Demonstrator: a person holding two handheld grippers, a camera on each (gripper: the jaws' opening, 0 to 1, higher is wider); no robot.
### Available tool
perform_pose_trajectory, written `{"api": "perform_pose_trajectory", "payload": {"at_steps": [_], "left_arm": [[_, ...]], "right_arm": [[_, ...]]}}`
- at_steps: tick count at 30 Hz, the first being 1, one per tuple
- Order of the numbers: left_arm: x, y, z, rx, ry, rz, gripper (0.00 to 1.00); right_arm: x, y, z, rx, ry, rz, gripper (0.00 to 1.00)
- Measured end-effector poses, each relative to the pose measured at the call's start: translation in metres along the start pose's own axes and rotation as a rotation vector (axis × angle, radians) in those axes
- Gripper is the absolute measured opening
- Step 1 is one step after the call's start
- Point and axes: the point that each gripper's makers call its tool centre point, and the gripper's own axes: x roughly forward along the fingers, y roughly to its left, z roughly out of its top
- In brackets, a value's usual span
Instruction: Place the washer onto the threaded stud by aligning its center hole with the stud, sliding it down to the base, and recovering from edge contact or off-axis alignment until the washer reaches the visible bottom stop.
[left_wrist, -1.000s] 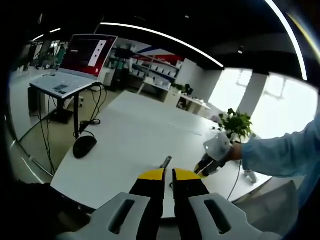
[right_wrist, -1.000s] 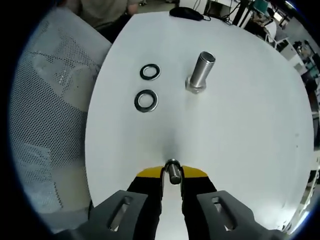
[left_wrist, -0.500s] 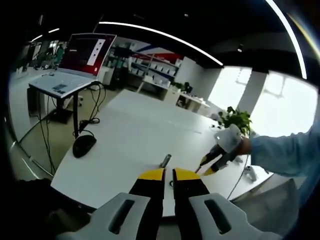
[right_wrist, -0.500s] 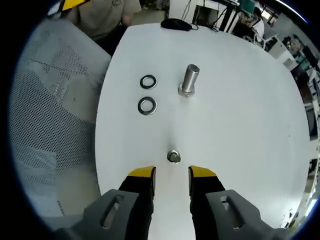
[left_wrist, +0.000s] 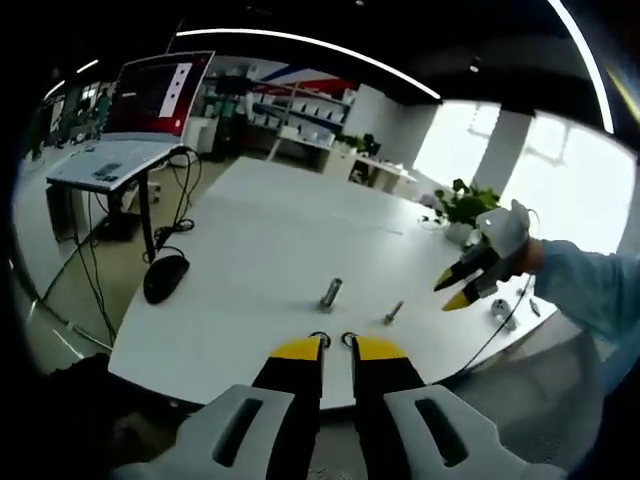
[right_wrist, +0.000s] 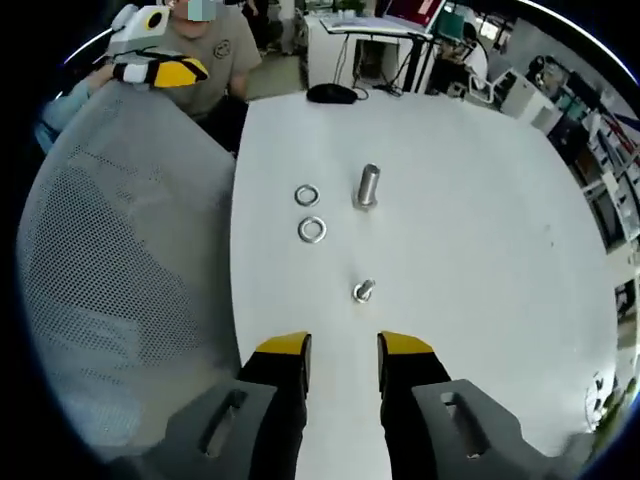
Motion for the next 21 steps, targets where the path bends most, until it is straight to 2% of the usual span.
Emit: {"api": "perform_pose_trajectory", "payload": {"at_steps": [2, 7, 12, 14, 16, 21], "left_arm": [[0.001, -0.001, -0.007, 0.028, 0.05, -0.002, 0.08], [0.001, -0.003, -0.007, 0.035, 0.046, -0.018, 0.1], [0.001, -0.009, -0.012, 0.07, 0.078, -0.049, 0.13], [0.003, -0.003, -0.015, 0.091, 0.104, -0.008, 0.13], [0.003, -0.005, -0.02, 0.139, 0.136, -0.026, 0.13], [0.003, -0.007, -0.02, 0.121, 0.133, -0.038, 0.18]], "right_arm": [[-0.007, 0.002, 0.0, 0.008, -0.011, -0.012, 0.28], [-0.019, 0.012, 0.001, 0.004, -0.022, -0.027, 0.28], [-0.025, 0.015, 0.001, -0.012, -0.02, -0.039, 0.27], [-0.026, 0.015, 0.002, -0.01, -0.019, -0.041, 0.27], [-0.026, 0.016, 0.002, -0.011, -0.017, -0.043, 0.27], [-0.027, 0.018, 0.007, -0.025, -0.01, -0.045, 0.27]]}}
